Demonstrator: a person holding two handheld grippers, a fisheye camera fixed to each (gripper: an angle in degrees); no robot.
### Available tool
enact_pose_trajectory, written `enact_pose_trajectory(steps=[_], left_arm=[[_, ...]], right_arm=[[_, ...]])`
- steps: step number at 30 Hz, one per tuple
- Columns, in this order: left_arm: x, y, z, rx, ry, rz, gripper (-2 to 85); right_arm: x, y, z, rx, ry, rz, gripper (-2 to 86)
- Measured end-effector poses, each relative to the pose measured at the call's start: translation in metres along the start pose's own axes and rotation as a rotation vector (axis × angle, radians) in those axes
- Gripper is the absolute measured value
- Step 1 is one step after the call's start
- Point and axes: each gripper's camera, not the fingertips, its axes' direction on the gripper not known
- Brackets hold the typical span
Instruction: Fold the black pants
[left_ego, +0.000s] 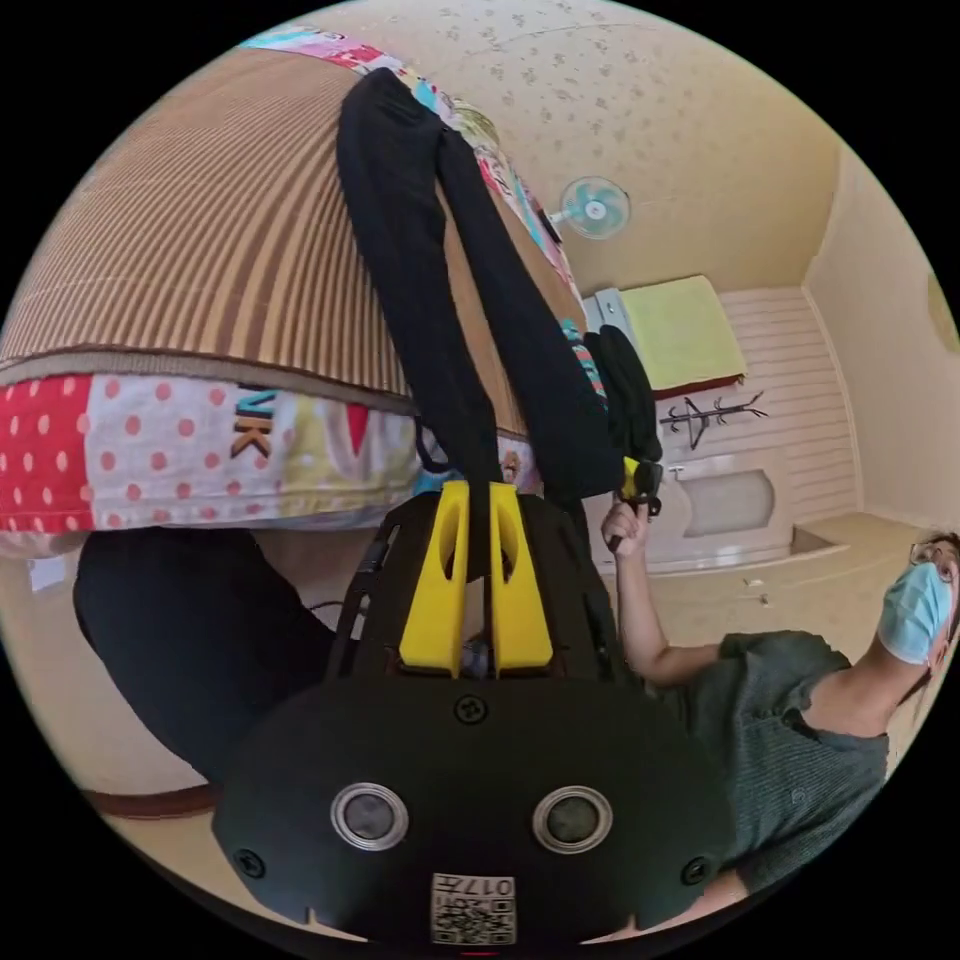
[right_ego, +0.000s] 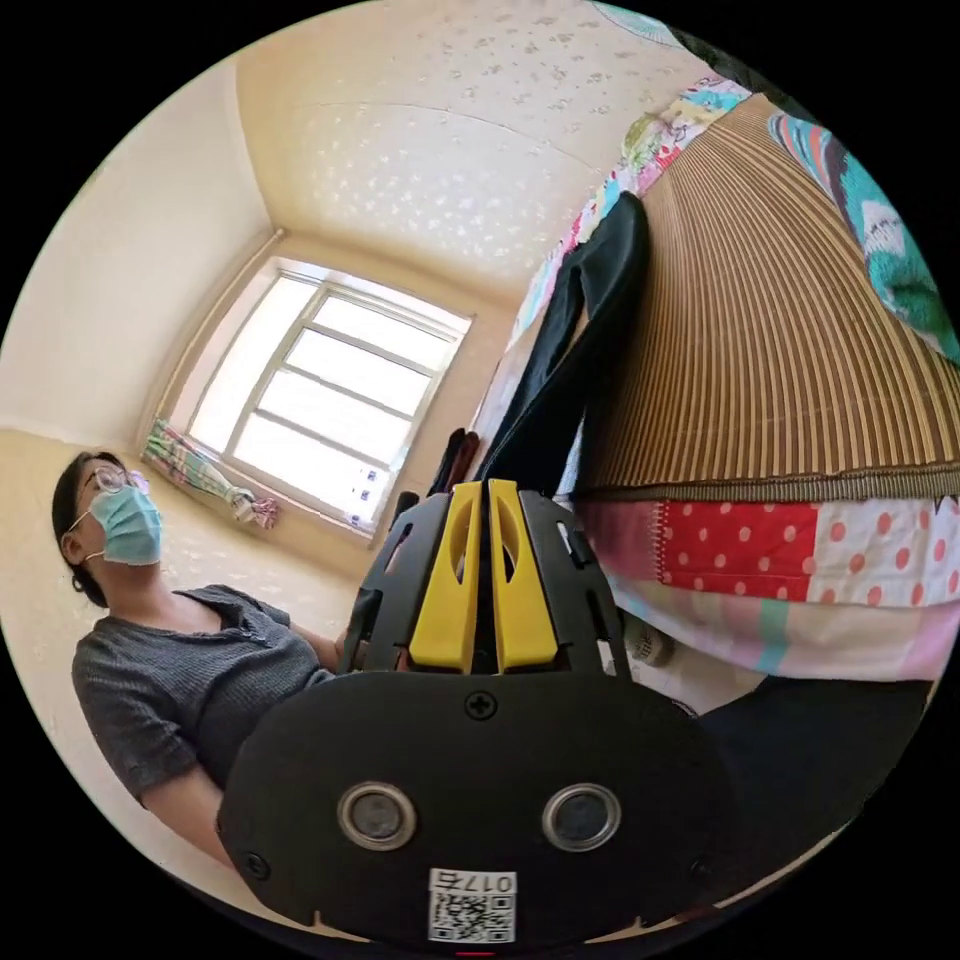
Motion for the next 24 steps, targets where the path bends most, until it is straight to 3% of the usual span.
enact_pose_trajectory(steps=[2,4,7,10,14,18,22,24], left_arm=[[0.004,0.015,0.018,-0.075,-0.018,-0.002,4.9],[-0.001,0.034,0.029,-0.105,-0.097,-0.038,7.3],[-0.017,0.071,0.011,0.077,-0.284,-0.184,12.4],[0.001,0.084,-0.008,0.243,-0.351,-0.132,13.5],[0.050,0.039,0.024,0.098,-0.229,0.129,13.9],[0.076,-0.014,0.061,0.018,-0.128,0.239,17.6],[0.066,-0.052,0.090,-0.082,-0.195,0.186,20.3],[0.050,-0.063,0.106,-0.161,-0.218,0.165,12.8]], right_arm=[[-0.009,0.007,-0.020,0.046,-0.038,-0.034,1.8],[-0.015,0.014,-0.037,0.027,0.106,0.003,1.7],[-0.024,0.021,-0.039,-0.041,0.286,0.039,1.7],[-0.041,0.022,-0.020,-0.080,0.205,-0.021,1.6],[-0.049,0.009,0.037,-0.207,0.096,-0.055,1.6],[-0.044,-0.003,0.123,-0.397,0.021,-0.075,1.6],[-0.048,-0.004,0.184,-0.538,-0.008,-0.112,1.6],[-0.049,-0.006,0.200,-0.624,0.014,-0.123,1.8]])
